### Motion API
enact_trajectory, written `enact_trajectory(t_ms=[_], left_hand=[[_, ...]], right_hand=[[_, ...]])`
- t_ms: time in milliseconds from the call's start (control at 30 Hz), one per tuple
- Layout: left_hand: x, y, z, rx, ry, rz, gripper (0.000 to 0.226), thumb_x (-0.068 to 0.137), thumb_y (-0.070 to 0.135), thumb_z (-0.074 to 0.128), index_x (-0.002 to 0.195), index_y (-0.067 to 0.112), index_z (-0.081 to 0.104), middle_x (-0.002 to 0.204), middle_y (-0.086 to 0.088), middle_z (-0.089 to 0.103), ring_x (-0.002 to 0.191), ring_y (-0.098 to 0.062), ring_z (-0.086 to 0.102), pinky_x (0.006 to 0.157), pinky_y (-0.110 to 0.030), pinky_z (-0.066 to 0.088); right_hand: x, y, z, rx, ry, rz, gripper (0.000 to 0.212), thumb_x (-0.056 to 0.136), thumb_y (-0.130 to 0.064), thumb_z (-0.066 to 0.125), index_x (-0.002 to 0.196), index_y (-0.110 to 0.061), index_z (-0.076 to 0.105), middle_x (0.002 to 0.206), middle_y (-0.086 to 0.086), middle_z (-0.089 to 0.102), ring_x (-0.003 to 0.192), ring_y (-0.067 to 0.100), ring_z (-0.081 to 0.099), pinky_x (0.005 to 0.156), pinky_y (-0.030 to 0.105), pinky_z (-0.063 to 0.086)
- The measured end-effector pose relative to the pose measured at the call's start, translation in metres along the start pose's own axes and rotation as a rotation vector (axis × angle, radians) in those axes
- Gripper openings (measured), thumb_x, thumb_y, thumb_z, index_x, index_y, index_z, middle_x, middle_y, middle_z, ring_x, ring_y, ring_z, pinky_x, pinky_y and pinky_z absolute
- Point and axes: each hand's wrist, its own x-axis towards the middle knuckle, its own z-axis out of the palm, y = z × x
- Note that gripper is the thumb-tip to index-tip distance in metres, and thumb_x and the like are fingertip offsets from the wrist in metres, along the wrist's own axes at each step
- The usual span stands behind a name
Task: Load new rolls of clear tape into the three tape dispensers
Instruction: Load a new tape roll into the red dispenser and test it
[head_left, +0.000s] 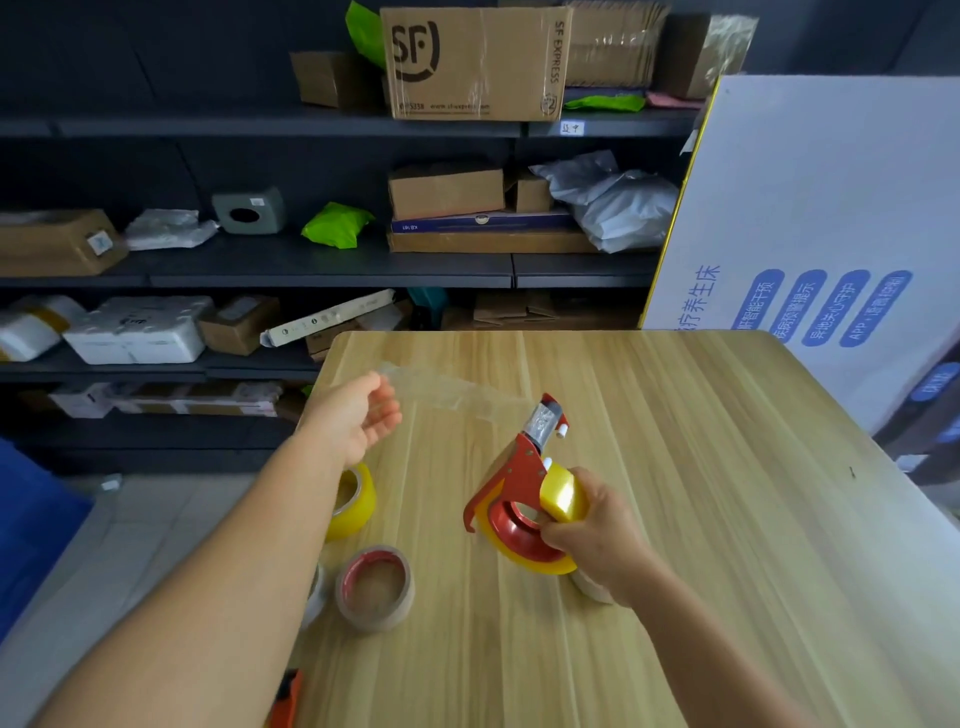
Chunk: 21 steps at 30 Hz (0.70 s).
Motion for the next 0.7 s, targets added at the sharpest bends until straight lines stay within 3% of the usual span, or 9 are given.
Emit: enact_trajectory(t_ms=[200, 333, 433, 500, 700], left_hand=[[-0.011, -0.042, 0.002, -0.032, -0.032, -0.149, 0.016, 0.095, 0.013, 0.05, 0.082, 0.007, 0.058, 0.071, -0.003, 0.057, 0.061, -0.013, 0.054, 0.047, -0.022, 0.049], [-0.022, -0.061, 0.006, -0.098, -0.099, -0.215, 0.005, 0.095, 0.014, 0.051, 0.092, 0.013, 0.056, 0.072, -0.002, 0.056, 0.062, -0.014, 0.052, 0.055, -0.024, 0.043], [-0.027, -0.068, 0.007, -0.164, -0.095, -0.209, 0.009, 0.094, 0.011, 0.051, 0.094, 0.02, 0.054, 0.072, -0.002, 0.057, 0.062, -0.015, 0.051, 0.056, -0.024, 0.041], [-0.029, -0.071, 0.008, -0.176, -0.089, -0.194, 0.014, 0.093, 0.007, 0.048, 0.092, 0.021, 0.053, 0.071, -0.003, 0.056, 0.061, -0.016, 0.051, 0.056, -0.025, 0.04], [-0.032, -0.081, 0.008, -0.19, -0.082, -0.187, 0.025, 0.089, -0.002, 0.045, 0.094, 0.021, 0.053, 0.077, -0.004, 0.052, 0.064, -0.015, 0.048, 0.061, -0.025, 0.041]], right_hand=[[-0.004, -0.015, -0.001, 0.245, -0.062, -0.023, 0.04, 0.053, -0.01, 0.068, 0.092, -0.021, 0.065, 0.079, 0.005, 0.07, 0.072, 0.019, 0.065, 0.067, 0.035, 0.052], [-0.004, -0.021, -0.003, 0.354, -0.078, -0.032, 0.038, 0.067, 0.004, 0.067, 0.101, -0.013, 0.065, 0.093, 0.022, 0.068, 0.078, 0.025, 0.062, 0.074, 0.04, 0.05], [-0.003, -0.022, -0.006, 0.393, -0.089, -0.026, 0.042, 0.06, -0.001, 0.067, 0.101, -0.01, 0.065, 0.082, 0.014, 0.066, 0.074, 0.023, 0.061, 0.071, 0.037, 0.049], [-0.002, -0.022, -0.007, 0.392, -0.095, -0.027, 0.037, 0.066, 0.007, 0.068, 0.1, -0.008, 0.064, 0.079, 0.009, 0.065, 0.073, 0.023, 0.06, 0.07, 0.037, 0.048], [-0.001, -0.027, -0.006, 0.414, -0.11, 0.007, 0.031, 0.071, 0.017, 0.061, 0.091, -0.007, 0.062, 0.078, 0.013, 0.061, 0.074, 0.026, 0.058, 0.072, 0.039, 0.047]])
